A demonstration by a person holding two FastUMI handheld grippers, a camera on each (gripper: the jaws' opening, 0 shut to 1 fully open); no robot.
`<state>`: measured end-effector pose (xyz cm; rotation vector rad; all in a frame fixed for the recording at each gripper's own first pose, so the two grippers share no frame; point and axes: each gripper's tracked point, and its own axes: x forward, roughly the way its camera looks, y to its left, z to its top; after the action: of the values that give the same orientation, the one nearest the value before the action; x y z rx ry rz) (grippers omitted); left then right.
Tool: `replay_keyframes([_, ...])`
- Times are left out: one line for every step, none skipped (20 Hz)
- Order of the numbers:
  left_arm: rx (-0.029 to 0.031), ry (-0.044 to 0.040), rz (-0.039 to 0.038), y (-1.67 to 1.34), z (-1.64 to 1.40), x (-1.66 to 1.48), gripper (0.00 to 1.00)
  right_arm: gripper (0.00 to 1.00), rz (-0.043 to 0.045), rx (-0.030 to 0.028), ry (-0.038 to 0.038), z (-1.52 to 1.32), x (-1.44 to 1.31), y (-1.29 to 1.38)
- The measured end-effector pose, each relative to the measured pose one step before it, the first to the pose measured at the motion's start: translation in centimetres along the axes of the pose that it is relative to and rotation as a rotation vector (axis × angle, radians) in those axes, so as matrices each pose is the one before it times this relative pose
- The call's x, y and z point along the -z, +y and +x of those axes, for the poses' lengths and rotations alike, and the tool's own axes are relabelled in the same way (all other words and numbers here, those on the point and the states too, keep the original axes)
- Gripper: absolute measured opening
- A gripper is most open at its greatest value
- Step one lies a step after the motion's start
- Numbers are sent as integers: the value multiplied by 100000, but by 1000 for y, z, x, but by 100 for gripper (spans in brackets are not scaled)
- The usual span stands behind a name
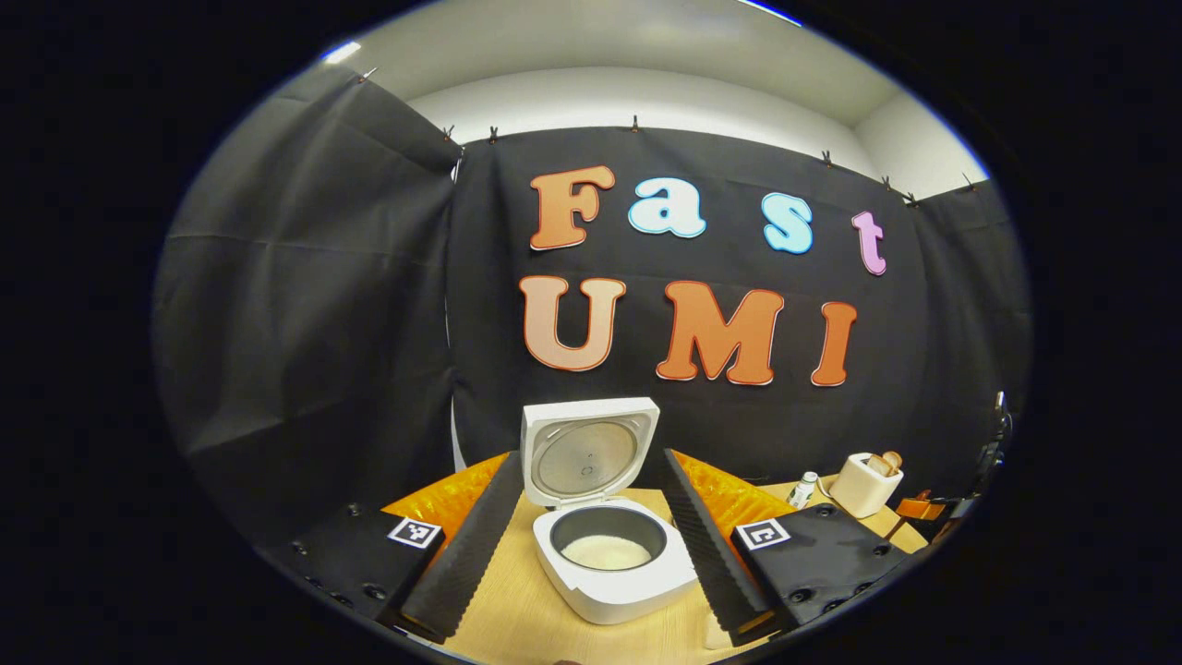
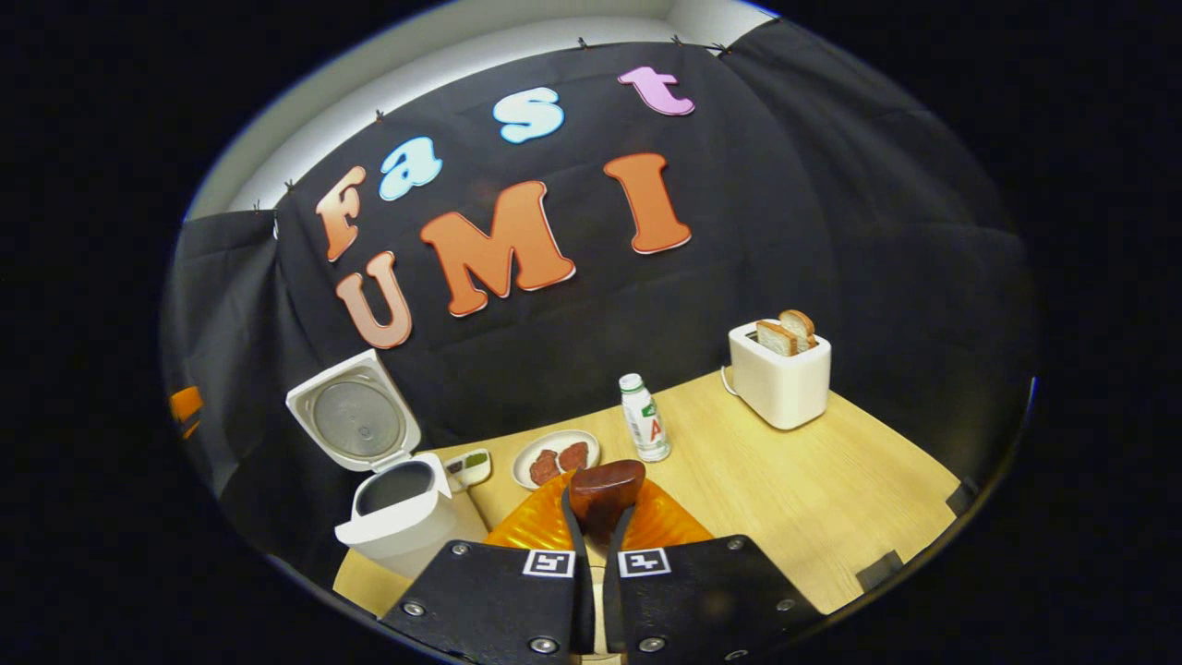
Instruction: Close the left gripper, press the button to open the rice cooker; take a wooden spoon from the chopstick holder with the right hand, scoop a spoonful of rice and pour it into the rice cooker, then put the wooden spoon back into the chopstick holder.
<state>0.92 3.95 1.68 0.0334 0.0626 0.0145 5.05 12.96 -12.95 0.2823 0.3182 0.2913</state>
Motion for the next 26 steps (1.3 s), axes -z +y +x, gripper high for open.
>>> replay_keyframes([897,328,-267,160,310,251,100,3,-1024,-2527,-1625,-28,92,1341])
replay_keyframes([638,239,-2,194,215,86,100,3,-1585,-1647,-1007,154,375,1005])
replay_keyframes([390,184,169,302,8,3,100,3,-1440,-676,-422,16,660,758])
replay_keyframes([91,217,224,324,171,143,100,3,-1803,-968,598,57,995,827])
replay_keyframes([23,433,241,346,103,178,100,3,-1671,-894,457,116,1038,741])
replay_keyframes([-2,646,204,301,116,234,100,3,-2369,-539,590,106,1001,553])
replay_keyframes([-297,841,81,373,223,387,100,3,-3198,303,1119,168,1159,401])
replay_keyframes([-1361,-249,360,618,138,173,100,3,-4095,1218,1627,264,1237,155])
replay_keyframes([-1019,-725,98,512,81,-193,98,3,-4279,1572,1772,368,1215,55])
replay_keyframes([-59,-242,-170,161,65,-8,100,3,-3888,1067,1956,160,1072,118])
replay_keyframes([328,394,32,15,14,293,100,3,-2820,151,1039,-89,793,342])
replay_keyframes([295,955,229,29,49,361,100,3,-1815,144,699,14,729,313])
replay_keyframes([305,822,37,62,83,271,100,3,-1706,244,782,-75,841,171])
replay_keyframes([74,-158,10,43,14,18,100,3,-1368,405,-201,18,652,108])
replay_keyframes([-520,-604,-83,220,4,-161,100,3,-810,88,-193,52,741,98])
replay_keyframes([-253,-389,-113,128,-81,-115,100,3,-43,330,1678,140,997,-46])
replay_keyframes([-249,-57,138,-62,-77,159,100,3,465,377,2862,-13,1381,-41])
replay_keyframes([-285,96,370,72,-74,76,100,3,951,-41,-1397,-281,294,118])
replay_keyframes([1,152,364,-23,-105,119,100,3,685,975,-1214,-147,-313,-237])
replay_keyframes([79,332,302,-62,-76,99,100,3,2294,656,824,-149,214,-154])
replay_keyframes([320,291,-160,-122,-135,159,100,3,2894,1033,802,-71,304,-185])
replay_keyframes([156,227,-438,-119,-10,59,100,3,3580,59,1099,61,409,-77])
replay_keyframes([136,325,-200,-94,-93,285,100,3,4019,-218,879,170,351,-71])
replay_keyframes([156,565,439,-111,-85,236,100,3,3865,-656,614,81,298,98])
replay_keyframes([-295,700,798,153,-161,298,100,3,4431,-547,-732,296,-77,-24])
replay_keyframes([-429,562,665,149,-86,228,100,3,4834,-688,809,-214,267,148])
